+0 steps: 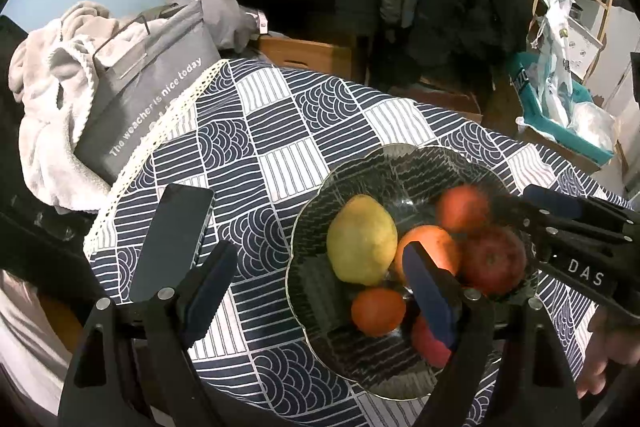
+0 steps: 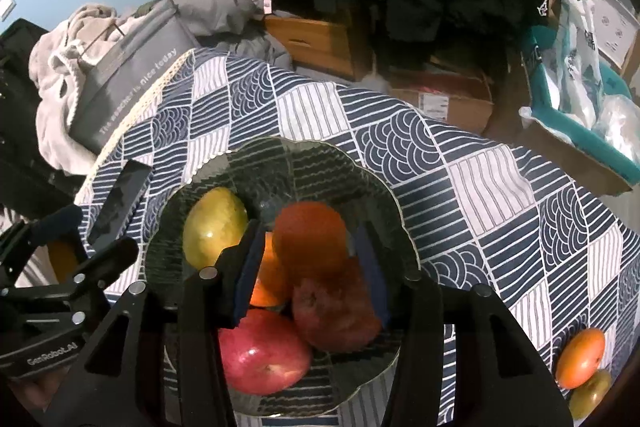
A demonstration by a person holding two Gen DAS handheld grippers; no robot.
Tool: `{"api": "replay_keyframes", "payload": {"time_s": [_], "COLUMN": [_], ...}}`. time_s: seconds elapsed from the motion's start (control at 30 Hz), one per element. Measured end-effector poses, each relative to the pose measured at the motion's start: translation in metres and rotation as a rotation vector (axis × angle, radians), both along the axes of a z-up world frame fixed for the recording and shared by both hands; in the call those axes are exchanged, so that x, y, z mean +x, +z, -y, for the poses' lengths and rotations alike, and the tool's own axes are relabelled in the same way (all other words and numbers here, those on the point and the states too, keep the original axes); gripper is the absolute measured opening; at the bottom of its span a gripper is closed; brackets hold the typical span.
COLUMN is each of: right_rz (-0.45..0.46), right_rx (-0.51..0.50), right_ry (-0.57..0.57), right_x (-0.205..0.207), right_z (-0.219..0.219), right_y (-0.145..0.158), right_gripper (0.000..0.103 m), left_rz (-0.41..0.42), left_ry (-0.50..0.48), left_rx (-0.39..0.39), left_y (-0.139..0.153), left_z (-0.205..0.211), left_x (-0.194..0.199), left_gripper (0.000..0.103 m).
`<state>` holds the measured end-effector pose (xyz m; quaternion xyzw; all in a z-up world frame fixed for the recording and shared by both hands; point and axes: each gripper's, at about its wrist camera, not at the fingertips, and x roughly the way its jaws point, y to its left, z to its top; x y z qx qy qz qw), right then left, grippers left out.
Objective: Organize fruits
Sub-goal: 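Release the apple onto the plate with the left tool while the right tool lowers the orange, then move both open tools away from the plate toward the orange and mango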
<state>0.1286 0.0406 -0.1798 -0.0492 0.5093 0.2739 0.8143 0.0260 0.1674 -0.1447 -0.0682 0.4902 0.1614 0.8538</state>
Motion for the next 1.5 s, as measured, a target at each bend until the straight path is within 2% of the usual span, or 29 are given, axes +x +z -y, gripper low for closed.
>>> {"api": "replay_keyframes", "payload": {"time_s": [0.3, 0.43, 0.67, 0.73, 0.87, 1.03, 1.5], "right_rz": [0.060, 0.103, 0.162, 0.179, 0.203, 0.232, 0.286], "right_rx": [-0.005, -0.028, -0.075, -0.090, -0.104, -0.131, -0.148], "right_ry": [-0.041, -0.062, -0.126, -0.150, -0.195, -0.243, -0.332], "right_x": [-0.007, -0.014, -0.026, -0.029, -0.035, -0.042, -0.069], "right_z": [0.017, 0.028, 0.056, 0.065, 0.087, 0.112, 0.175], "right_y": [0.026, 0.038, 0.056, 0.061, 0.070, 0.079, 0.102], "right_gripper": [0.049, 0.057, 0.058, 0.064, 0.066, 0.073, 0.073], "left_rz": [0.026, 0.034, 0.070, 0.076, 0.088, 0.097, 0.129], "left_ry": [-0.020, -0.033, -0.073, -0.085, -0.113, -0.148, -0.229], "left_rx": [-0.003, -0.020, -0.023, -0.025, -0.020, -0.028, 0.001], "left_y": [0.012, 0.016, 0.031, 0.034, 0.041, 0.047, 0.064], "left_z": [0.010, 0.017, 0.038, 0.044, 0.057, 0.076, 0.123], "left_x": [-0.002, -0.003, -0.003, -0.004, -0.004, -0.002, -0.001], "left_gripper": [0.086, 0.086, 0.086, 0.086, 0.086, 0.086, 0.086]}}
